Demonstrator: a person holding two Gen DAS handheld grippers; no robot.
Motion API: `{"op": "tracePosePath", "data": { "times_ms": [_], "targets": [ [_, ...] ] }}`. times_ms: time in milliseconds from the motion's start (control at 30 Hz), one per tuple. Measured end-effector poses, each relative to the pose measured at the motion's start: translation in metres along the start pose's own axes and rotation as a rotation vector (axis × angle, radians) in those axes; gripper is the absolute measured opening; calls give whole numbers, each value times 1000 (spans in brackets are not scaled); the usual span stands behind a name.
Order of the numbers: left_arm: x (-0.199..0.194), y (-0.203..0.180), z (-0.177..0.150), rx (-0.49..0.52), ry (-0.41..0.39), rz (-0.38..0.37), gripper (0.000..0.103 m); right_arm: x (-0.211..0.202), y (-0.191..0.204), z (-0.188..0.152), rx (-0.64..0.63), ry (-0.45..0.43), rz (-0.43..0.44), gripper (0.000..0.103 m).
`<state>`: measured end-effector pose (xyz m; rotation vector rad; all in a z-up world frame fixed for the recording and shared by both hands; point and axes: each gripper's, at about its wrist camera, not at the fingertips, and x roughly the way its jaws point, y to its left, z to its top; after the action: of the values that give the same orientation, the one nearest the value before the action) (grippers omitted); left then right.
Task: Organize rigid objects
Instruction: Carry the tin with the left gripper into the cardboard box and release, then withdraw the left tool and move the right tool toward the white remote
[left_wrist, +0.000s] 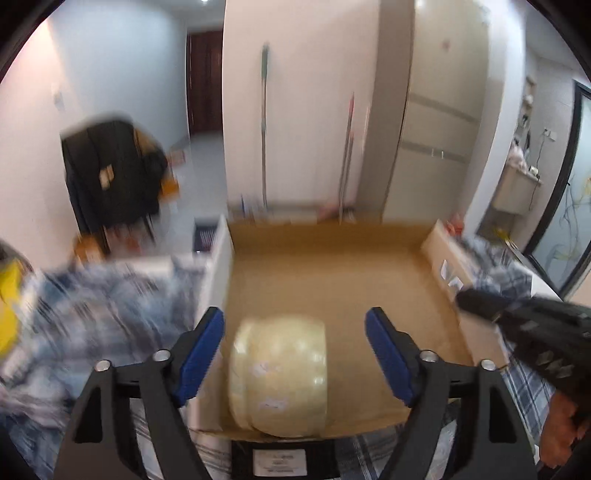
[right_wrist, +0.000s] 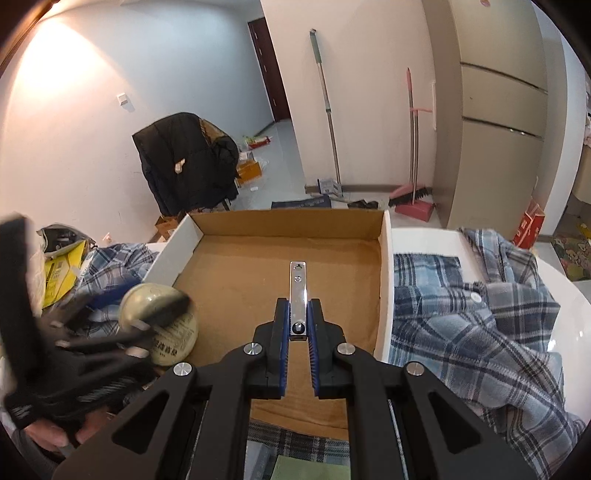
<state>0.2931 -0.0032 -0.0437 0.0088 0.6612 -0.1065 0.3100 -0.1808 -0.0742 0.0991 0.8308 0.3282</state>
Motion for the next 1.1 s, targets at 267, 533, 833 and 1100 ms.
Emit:
{"op": "tracePosePath", "data": {
  "times_ms": [267,533,833,1100],
  "targets": [
    [-44,-15,1,65,-263,194,103,23,6,-12,-15,116,-31,8],
    [-26,21,3,-138,-141,77,103,31,9,-18,-46,143,-45,8],
    [-39,6,-8,-18,-254,256,103,31,11,-21,-57,116,-79,9],
    [-94,-26,-20,-20,-272,241,103,-20,-10,-9,57,-17,-140,70]
  ]
}}
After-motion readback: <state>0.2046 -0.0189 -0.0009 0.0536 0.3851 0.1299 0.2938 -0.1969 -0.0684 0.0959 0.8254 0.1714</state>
